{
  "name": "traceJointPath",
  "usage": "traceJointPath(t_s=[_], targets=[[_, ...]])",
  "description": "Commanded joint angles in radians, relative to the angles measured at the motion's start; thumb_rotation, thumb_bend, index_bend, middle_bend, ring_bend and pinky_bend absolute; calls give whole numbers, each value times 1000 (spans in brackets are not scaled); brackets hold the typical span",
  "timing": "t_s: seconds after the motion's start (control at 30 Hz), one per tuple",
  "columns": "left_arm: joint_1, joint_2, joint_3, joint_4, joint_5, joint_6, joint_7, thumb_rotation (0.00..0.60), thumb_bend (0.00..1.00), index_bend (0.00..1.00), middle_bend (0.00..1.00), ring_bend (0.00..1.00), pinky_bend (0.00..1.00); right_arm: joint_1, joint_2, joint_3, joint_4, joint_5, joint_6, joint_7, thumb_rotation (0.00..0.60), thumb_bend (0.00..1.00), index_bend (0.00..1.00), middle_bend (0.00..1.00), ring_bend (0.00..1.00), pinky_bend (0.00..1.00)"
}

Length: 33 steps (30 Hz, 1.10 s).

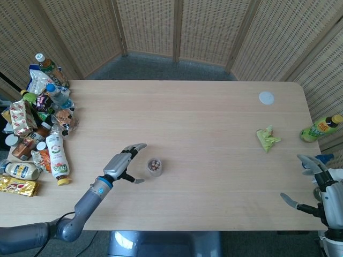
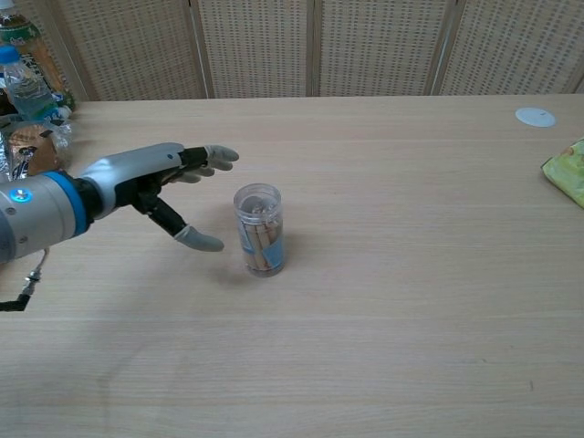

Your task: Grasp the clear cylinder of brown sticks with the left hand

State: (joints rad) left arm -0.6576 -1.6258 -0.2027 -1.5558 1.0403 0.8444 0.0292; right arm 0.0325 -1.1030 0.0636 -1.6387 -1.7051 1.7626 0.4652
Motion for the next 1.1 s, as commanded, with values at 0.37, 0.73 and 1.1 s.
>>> traceJointPath(t_s=[0.37,0.73,1.1], targets=[[-81,-223,-43,201,-42,20,9,600,0,5,0,0,0,-2,16,13,8,28,1,58,600,9,156,222,160,401],[-89,-422,-81,406,-8,139,-8,600,44,846,804,711,651,-3,18,16,10,29,0,68,600,10,156,222,160,402],[-42,-307,-137,232,54,246,-11,600,68,861,808,721,655,-4,17,13,7,21,0,62,600,10,156,222,160,401]])
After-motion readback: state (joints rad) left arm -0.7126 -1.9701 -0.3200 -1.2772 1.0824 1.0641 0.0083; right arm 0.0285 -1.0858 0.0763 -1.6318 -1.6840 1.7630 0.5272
